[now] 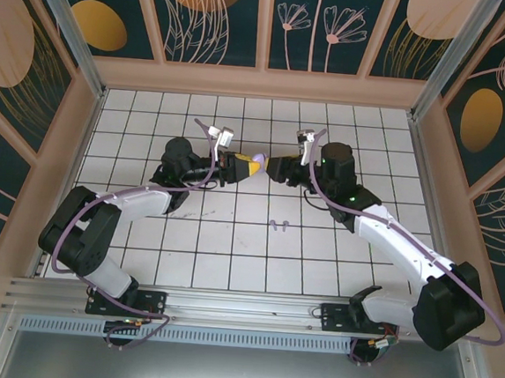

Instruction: Insert wireless bluetooth earbuds into charging case

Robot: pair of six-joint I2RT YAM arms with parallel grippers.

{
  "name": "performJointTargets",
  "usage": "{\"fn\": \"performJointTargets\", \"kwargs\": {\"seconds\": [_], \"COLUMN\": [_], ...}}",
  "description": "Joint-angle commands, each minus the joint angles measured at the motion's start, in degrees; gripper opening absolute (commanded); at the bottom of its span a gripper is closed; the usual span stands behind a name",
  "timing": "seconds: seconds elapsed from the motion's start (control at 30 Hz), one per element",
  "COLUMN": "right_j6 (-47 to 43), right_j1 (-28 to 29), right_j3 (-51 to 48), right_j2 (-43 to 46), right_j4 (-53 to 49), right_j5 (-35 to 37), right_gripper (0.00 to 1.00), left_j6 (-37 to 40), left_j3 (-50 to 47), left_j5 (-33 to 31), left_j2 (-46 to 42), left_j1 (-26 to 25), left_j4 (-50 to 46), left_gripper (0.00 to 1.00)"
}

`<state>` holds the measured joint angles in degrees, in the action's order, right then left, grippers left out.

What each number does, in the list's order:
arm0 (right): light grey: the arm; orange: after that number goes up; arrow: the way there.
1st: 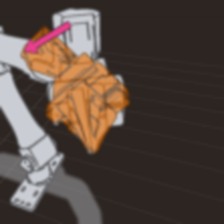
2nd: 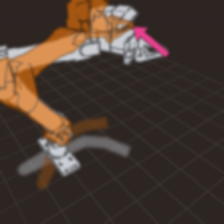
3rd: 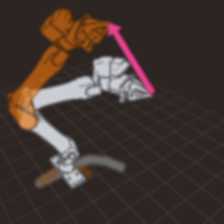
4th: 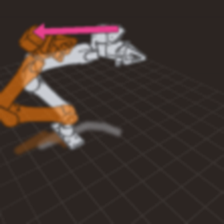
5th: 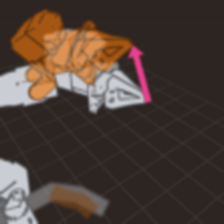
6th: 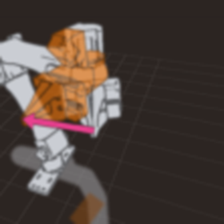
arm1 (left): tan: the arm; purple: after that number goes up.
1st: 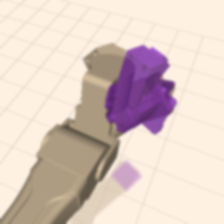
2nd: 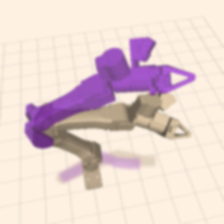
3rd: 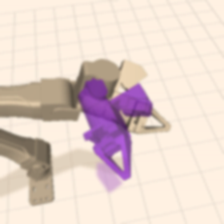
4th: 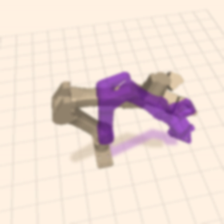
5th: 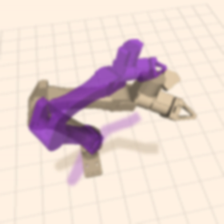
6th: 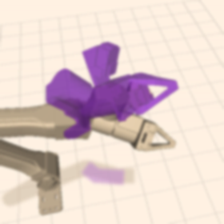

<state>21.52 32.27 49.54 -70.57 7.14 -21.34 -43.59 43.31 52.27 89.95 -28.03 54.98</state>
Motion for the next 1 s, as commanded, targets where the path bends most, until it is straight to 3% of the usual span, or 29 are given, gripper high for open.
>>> {"fn": "performJointTargets", "kwargs": {"seconds": [0.0,0.67,0.8,0.97], "right_j6": [0.28,-0.37,3.17,8.77], "right_j1": [-0.63,-3.09,-3.18,-3.18], "right_j3": [-0.85,-1.56,-0.57,2.79], "right_j2": [-0.84,3.06,6.28,8.07], "right_j4": [0.12,-1.39,-3.4,-7.49], "right_j5": [0.58,-1.88,1.39,7.9], "right_gripper": [0.55,0.53,0.54,0.65], "left_j6": [-0.09,1.28,1.16,1.58], "left_j3": [2.12,2.22,2.0,1.71], "left_j5": [2.97,2.27,1.98,0.76], "left_j2": [-2.59,-3.55,-3.56,-3.91], "left_j1": [-0.78,-0.97,-0.98,-0.97], "left_j4": [3.46,1.36,1.27,0.65], "left_gripper": [0.0,0.0,0.0,0.0]}}
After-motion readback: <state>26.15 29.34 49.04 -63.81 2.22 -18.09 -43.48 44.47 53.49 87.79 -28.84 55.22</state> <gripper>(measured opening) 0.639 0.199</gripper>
